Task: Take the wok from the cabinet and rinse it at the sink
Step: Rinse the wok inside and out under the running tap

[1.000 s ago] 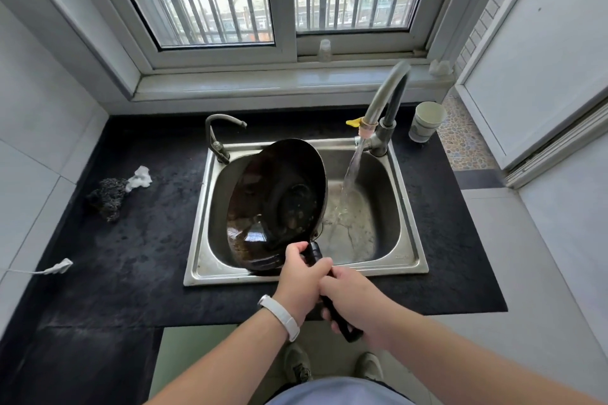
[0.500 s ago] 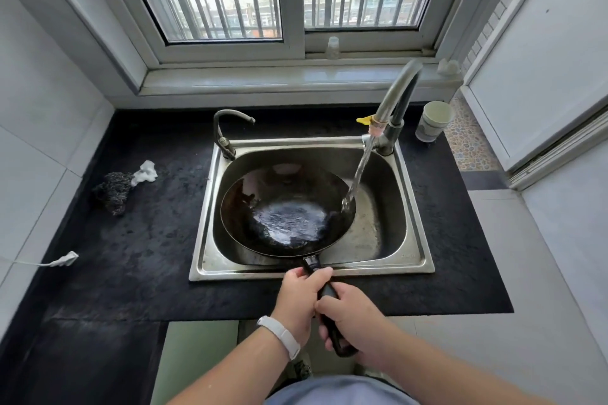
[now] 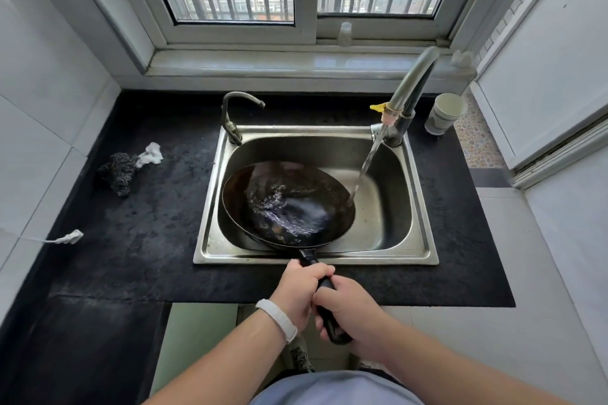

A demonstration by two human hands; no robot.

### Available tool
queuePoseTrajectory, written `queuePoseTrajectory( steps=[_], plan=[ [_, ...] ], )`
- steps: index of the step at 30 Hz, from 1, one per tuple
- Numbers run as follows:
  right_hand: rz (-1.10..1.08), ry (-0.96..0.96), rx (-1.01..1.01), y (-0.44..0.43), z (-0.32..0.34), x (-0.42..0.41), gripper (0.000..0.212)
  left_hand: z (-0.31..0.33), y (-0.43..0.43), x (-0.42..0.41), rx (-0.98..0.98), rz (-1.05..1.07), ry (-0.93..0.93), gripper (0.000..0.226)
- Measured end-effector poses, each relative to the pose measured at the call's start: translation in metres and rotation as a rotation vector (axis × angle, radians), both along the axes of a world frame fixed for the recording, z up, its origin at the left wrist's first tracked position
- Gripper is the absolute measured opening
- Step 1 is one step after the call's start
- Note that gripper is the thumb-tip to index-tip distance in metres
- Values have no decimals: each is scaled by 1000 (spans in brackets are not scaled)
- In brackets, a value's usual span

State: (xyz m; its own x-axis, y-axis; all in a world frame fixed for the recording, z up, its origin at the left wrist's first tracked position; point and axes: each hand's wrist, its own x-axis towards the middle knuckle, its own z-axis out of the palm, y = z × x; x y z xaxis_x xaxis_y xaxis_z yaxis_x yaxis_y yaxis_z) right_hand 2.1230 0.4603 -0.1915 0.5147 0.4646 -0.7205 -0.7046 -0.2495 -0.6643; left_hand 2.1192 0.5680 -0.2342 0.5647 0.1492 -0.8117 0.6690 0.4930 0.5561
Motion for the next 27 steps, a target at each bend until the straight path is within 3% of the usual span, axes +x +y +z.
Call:
queuePoseTrajectory(
  steps=[6, 11, 15, 19, 27],
  plan=[
    [51, -69, -34, 7, 4, -4, 5, 6, 7, -3, 34, 11, -53, 26],
    [249, -285, -147, 3, 16, 2, 16, 17, 19, 0, -8, 50, -82, 19],
    [331, -251, -152, -1, 17, 2, 19, 21, 28, -7, -50, 46, -82, 17],
    [312, -263, -159, -1, 10, -4, 11, 15, 34, -12, -25, 56, -90, 23],
    [186, -319, -213, -8, 5, 12, 9, 16, 82, -21, 215, -85, -117, 34]
  ],
)
